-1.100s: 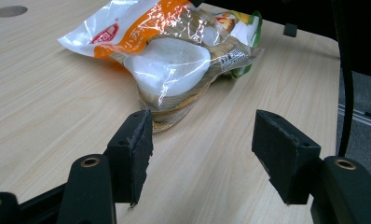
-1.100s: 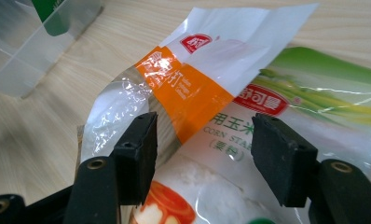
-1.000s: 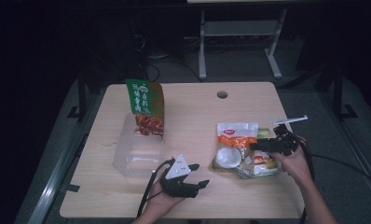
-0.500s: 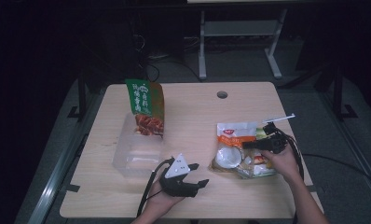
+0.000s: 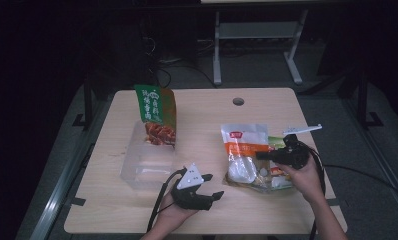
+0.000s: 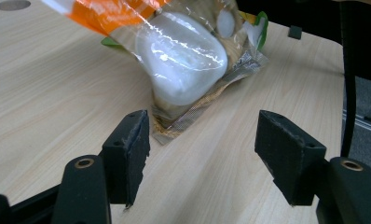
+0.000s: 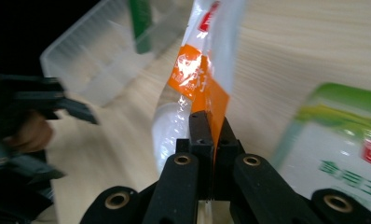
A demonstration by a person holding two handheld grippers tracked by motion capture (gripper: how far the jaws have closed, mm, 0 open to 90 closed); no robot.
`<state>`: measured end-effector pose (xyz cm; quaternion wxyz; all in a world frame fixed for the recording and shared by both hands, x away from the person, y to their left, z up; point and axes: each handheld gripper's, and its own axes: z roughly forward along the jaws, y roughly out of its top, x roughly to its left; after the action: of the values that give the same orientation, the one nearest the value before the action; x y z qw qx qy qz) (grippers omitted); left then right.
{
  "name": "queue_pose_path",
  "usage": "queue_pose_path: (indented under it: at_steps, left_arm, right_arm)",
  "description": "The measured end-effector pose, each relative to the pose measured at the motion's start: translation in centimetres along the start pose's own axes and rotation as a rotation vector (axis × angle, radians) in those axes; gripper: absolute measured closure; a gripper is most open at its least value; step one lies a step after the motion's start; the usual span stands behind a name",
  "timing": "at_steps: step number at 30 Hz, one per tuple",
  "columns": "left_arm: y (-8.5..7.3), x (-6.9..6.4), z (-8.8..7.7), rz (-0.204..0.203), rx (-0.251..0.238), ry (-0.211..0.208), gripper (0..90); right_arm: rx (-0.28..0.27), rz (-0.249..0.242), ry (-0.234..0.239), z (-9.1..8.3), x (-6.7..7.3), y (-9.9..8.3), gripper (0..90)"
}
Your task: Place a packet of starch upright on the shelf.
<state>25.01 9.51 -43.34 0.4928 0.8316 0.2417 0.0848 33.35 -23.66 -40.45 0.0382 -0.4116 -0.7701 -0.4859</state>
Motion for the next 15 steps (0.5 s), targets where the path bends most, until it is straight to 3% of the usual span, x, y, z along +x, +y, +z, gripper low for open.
queue_pose_path:
  at_steps: [4,8,10,11,15]
  left_arm:
    - [0.0,0.0,0.1,-0.006,0.005,0.0,32.9]
    - [0.0,0.2,0.3,-0.008,0.005,0.002,32.0]
    - [0.0,0.2,0.3,-0.033,0.003,0.0,31.2]
    - [0.0,0.3,0.3,-0.021,0.001,0.002,30.6]
    - [0.0,0.4,0.3,-0.042,-0.002,0.008,28.8]
  right_arm:
    - [-0.016,-0.033,0.029,-0.3,1.1,-0.1,89.6]
    - [-0.019,-0.1,0.052,-0.6,3.4,-0.2,89.7]
    - [-0.019,-0.127,0.064,-0.6,4.1,-0.2,89.7]
    - [-0.019,-0.136,0.074,-0.6,4.5,-0.2,89.7]
    - [-0.019,-0.182,0.113,-0.5,5.7,-0.3,89.7]
